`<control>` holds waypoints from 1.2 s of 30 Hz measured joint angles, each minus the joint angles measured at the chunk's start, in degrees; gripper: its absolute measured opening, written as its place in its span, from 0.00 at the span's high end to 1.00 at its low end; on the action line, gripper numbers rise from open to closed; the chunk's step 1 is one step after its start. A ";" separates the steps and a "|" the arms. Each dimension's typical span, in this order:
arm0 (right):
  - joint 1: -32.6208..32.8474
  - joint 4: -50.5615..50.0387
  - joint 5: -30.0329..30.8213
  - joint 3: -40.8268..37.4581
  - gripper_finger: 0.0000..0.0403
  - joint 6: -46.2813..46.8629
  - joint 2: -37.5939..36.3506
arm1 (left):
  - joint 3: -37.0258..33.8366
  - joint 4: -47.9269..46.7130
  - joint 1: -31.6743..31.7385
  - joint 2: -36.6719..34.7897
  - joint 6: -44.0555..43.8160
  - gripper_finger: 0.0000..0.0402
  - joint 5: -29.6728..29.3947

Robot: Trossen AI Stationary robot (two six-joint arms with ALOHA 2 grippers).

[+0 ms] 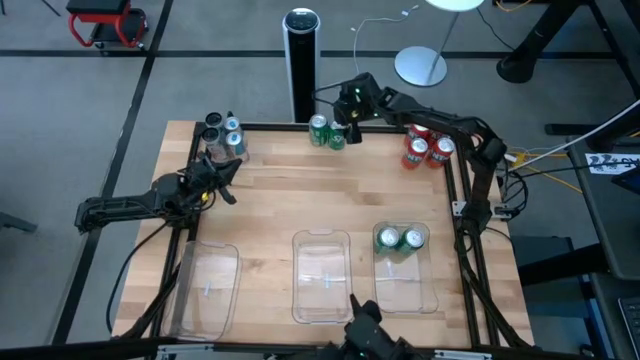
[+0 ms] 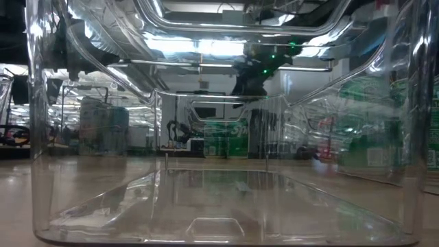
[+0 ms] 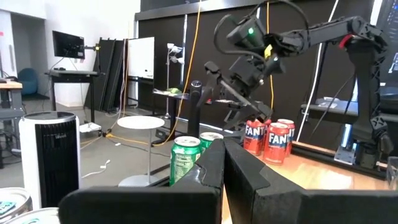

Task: Sort soda cans
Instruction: Put the right green soda can into the right transparent bin

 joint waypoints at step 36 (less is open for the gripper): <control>-0.89 -1.67 1.29 0.20 0.08 5.37 9.09 | 0.00 0.13 0.00 0.00 0.26 1.00 0.00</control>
